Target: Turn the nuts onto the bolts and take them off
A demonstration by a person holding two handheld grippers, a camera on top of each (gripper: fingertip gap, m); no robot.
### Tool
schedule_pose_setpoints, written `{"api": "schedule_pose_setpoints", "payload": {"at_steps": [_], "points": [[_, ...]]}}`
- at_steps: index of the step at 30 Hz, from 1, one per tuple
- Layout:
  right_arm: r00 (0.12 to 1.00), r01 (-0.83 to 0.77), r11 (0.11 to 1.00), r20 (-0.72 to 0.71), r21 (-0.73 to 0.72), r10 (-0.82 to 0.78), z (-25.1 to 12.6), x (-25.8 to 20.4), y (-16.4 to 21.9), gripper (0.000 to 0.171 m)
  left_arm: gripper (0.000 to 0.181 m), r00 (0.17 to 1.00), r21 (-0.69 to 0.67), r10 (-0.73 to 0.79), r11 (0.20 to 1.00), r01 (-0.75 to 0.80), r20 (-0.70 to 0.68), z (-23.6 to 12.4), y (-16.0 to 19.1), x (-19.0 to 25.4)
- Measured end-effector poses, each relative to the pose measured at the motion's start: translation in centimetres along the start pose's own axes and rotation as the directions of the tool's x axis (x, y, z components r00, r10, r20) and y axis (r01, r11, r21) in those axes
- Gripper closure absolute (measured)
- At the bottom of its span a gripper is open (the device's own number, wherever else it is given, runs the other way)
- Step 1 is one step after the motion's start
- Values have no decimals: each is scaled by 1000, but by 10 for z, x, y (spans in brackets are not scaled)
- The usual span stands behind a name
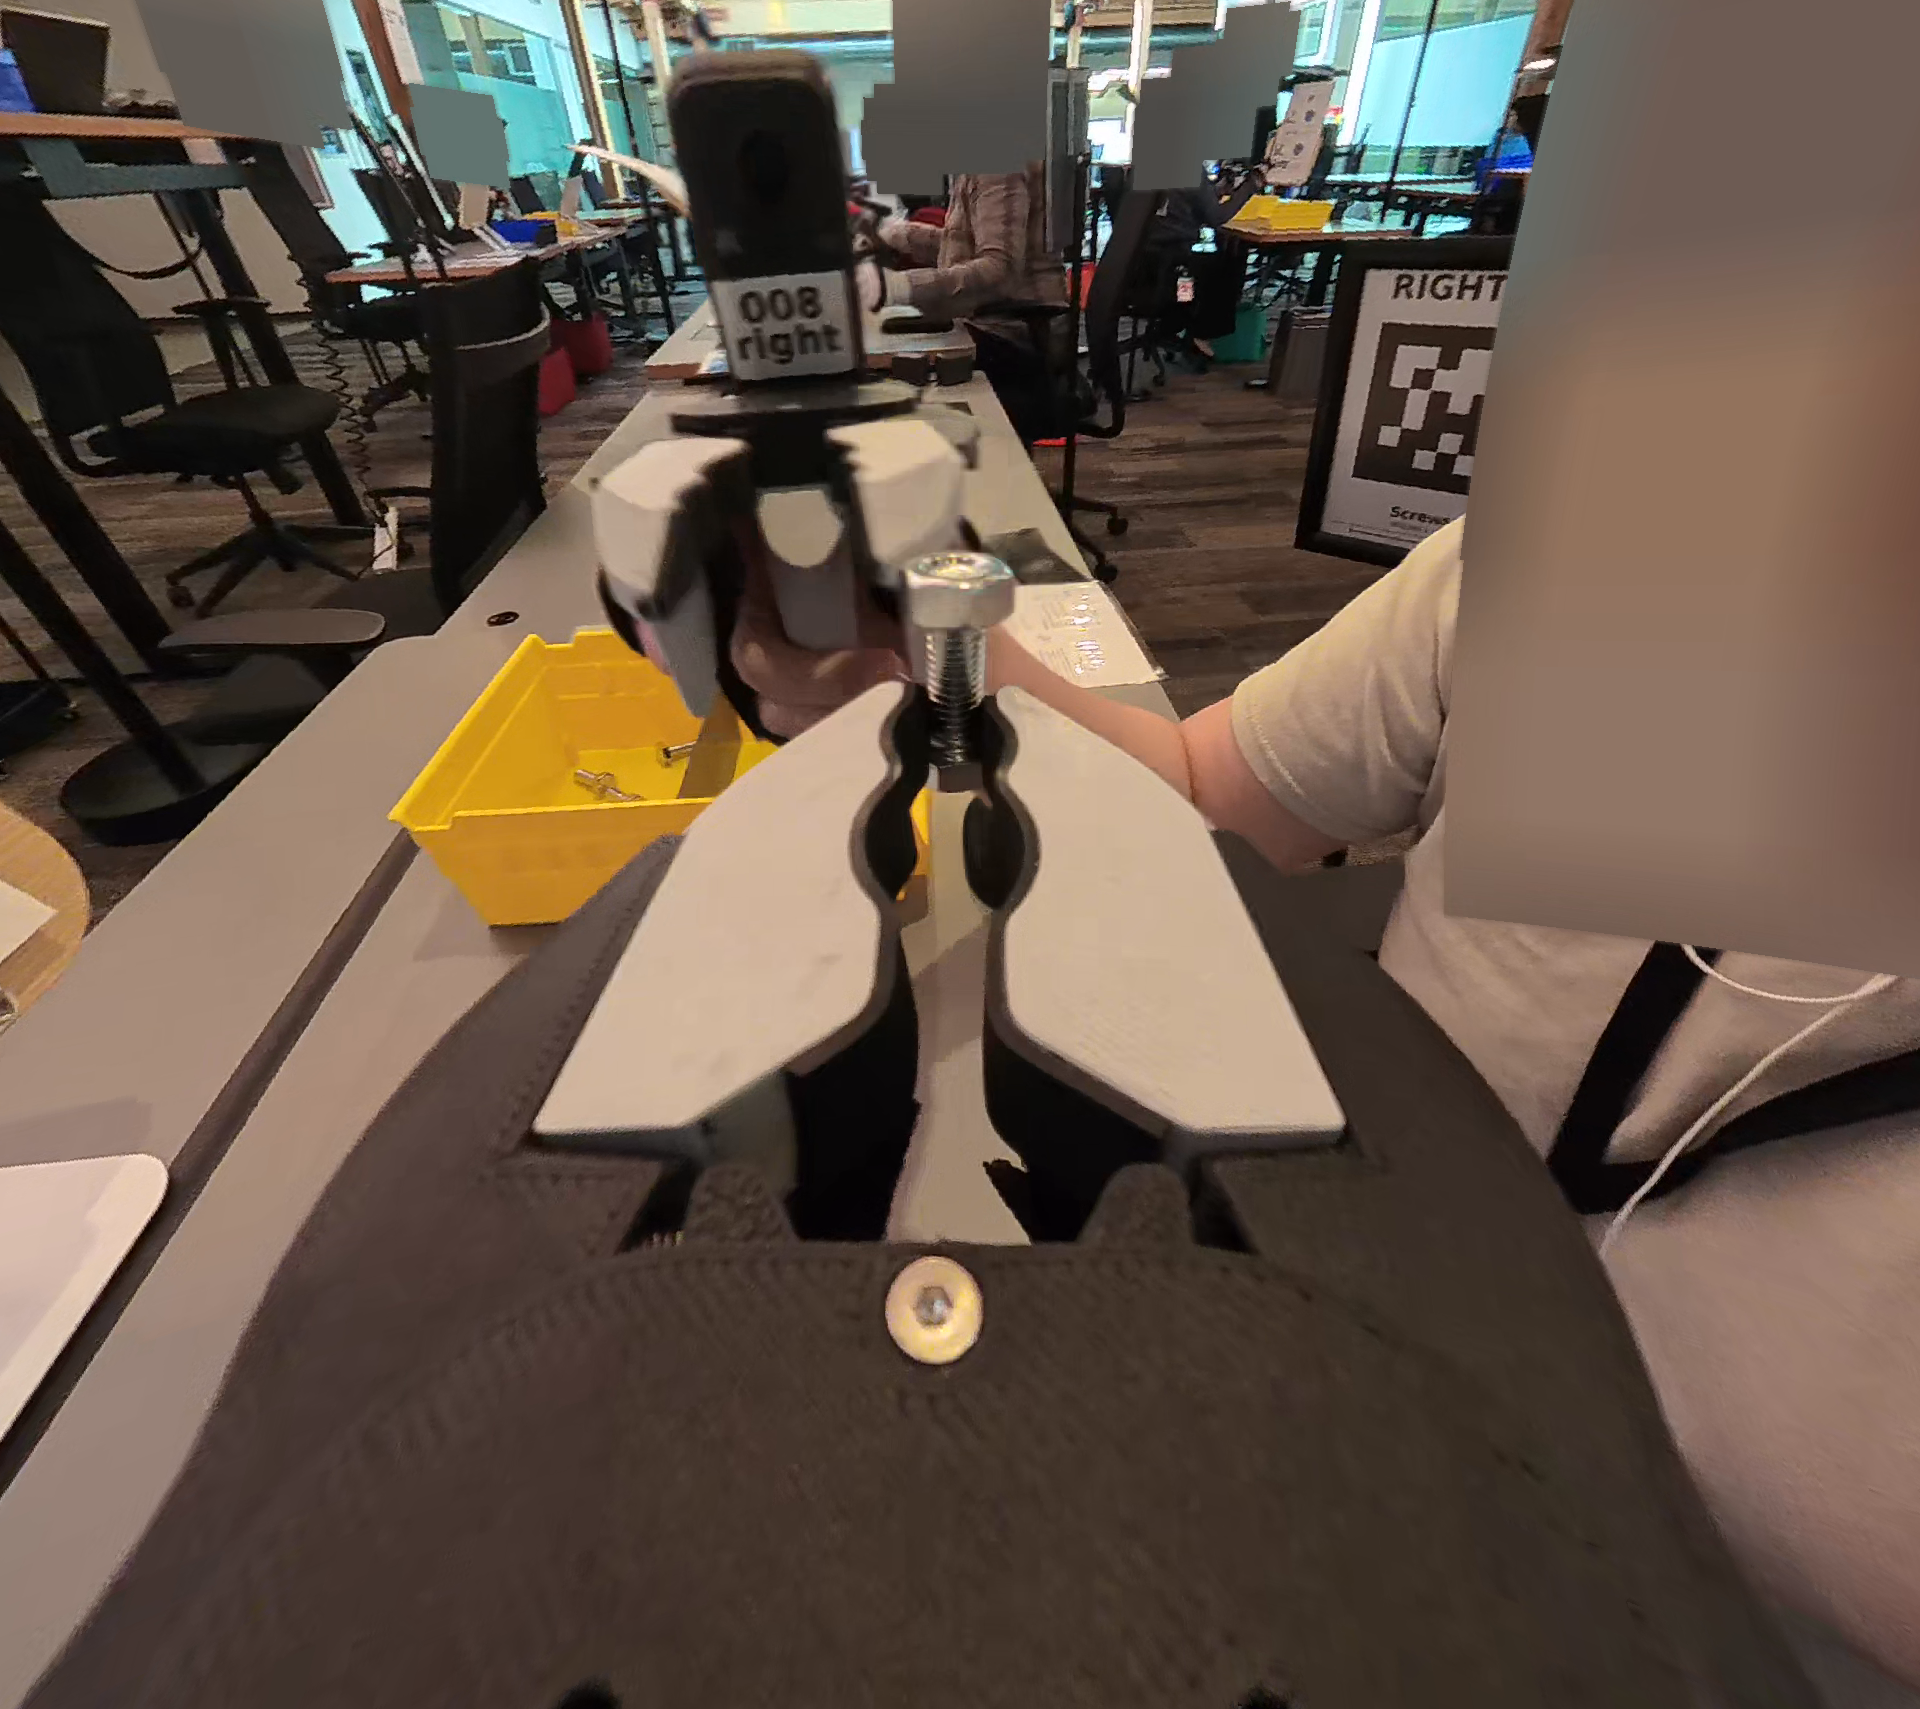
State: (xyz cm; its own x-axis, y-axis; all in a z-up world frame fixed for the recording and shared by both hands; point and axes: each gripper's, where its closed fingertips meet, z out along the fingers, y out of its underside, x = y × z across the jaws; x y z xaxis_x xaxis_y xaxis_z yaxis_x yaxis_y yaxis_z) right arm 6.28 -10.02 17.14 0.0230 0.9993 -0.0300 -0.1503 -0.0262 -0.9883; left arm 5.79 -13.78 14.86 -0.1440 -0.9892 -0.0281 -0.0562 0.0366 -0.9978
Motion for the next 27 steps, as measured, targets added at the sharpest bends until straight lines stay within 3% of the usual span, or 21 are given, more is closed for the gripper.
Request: {"api": "schedule_pose_setpoints", "payload": {"at_steps": [4, 7, 10, 14, 21, 27], "points": [[995, -20, 1000, 98, 20, 18, 2, -21, -6, 132, 172, 1000, -2, -3, 1000, 3, 7, -2, 0, -1], [996, 52, 999, 76, -15, -51, 18, -29, 1, 130, 172, 1000, -13, -4, 1000, 4, -4, 2, 2, 1], [997, 21, 999, 75, -29, -19, 13, -21, 4, 126, 172, 1000, -11, -1, 1000, 1, -21, 5, 1, 4], [998, -32, 999, 46, 28, 30, -7, -7, -8, 135, 172, 1000, -6, -1, 1000, 1, -2, 2, -1, 2], [996, 35, 999, 87, -37, -31, 18, -30, 4, 129, 172, 1000, -23, -2, 1000, 2, -6, 6, 3, 2], [997, -23, 1000, 74, 5, 22, 2, -16, -4, 133, 172, 1000, -8, -5, 1000, 5, 9, 3, 0, 0]]}}
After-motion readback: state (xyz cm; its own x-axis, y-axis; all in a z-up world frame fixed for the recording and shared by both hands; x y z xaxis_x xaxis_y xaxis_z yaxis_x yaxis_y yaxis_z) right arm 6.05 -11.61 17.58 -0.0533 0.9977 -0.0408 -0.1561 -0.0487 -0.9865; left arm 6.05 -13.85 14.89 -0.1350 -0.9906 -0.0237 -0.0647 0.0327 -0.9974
